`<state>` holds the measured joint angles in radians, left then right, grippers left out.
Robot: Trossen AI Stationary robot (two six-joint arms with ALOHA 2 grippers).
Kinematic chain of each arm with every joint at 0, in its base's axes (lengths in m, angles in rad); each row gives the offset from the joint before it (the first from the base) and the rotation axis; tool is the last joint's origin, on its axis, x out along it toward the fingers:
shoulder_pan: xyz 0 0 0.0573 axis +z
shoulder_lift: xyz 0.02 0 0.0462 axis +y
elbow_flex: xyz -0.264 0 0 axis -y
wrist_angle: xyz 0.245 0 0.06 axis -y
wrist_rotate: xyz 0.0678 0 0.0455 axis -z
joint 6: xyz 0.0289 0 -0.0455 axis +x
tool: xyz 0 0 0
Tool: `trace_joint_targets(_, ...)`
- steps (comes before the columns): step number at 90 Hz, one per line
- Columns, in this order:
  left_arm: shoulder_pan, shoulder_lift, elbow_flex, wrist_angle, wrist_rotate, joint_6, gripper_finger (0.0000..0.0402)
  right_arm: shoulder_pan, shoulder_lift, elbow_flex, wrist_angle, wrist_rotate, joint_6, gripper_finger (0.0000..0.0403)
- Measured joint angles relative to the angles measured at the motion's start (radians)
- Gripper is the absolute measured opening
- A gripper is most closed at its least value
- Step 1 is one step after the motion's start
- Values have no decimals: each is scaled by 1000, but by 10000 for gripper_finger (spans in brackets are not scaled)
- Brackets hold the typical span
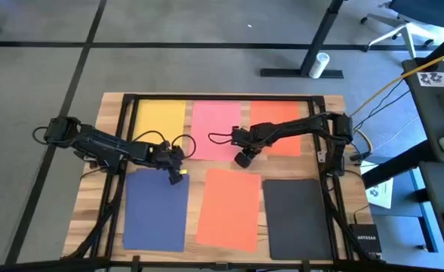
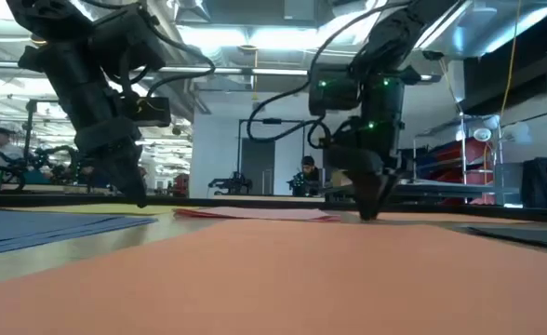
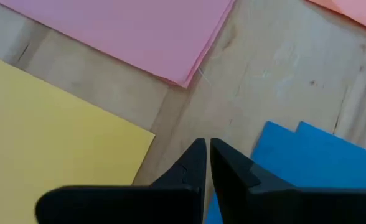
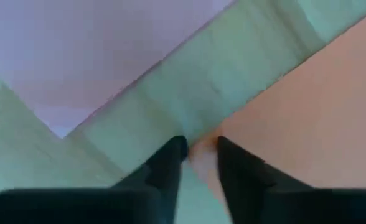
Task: Organize paper
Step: Stack the orange paper on top of the stacked orange papers
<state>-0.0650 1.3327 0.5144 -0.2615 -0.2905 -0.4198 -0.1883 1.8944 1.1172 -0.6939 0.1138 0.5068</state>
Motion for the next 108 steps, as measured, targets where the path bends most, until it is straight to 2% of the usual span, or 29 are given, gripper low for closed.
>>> trace_joint_targets(7, 0, 0, 0, 0, 0, 0, 8, 1, -8, -1, -2, 14, -3, 9)
trace_joint_targets(19, 0, 0, 0, -9, 0, 0, 8, 0, -24, -3, -7, 14, -1, 16)
trace_joint_targets(34, 0, 0, 0, -22, 1, 0, 8, -1, -74, -9, -43, -8, 15, 2)
trace_joint_targets(49, 0, 0, 0, -22, 1, 0, 8, 18, -149, -7, -94, -102, 66, 4)
trace_joint_targets(64, 0, 0, 0, -21, 1, 7, 8, 97, -220, -6, -87, -262, 166, 5)
trace_joint_targets(87, 0, 0, 0, -21, 1, 8, 8, 274, -237, -5, 106, -419, 399, 5)
trace_joint_targets(108, 0, 0, 0, -20, 0, 8, 8, 399, -230, -4, 398, -410, 621, 5)
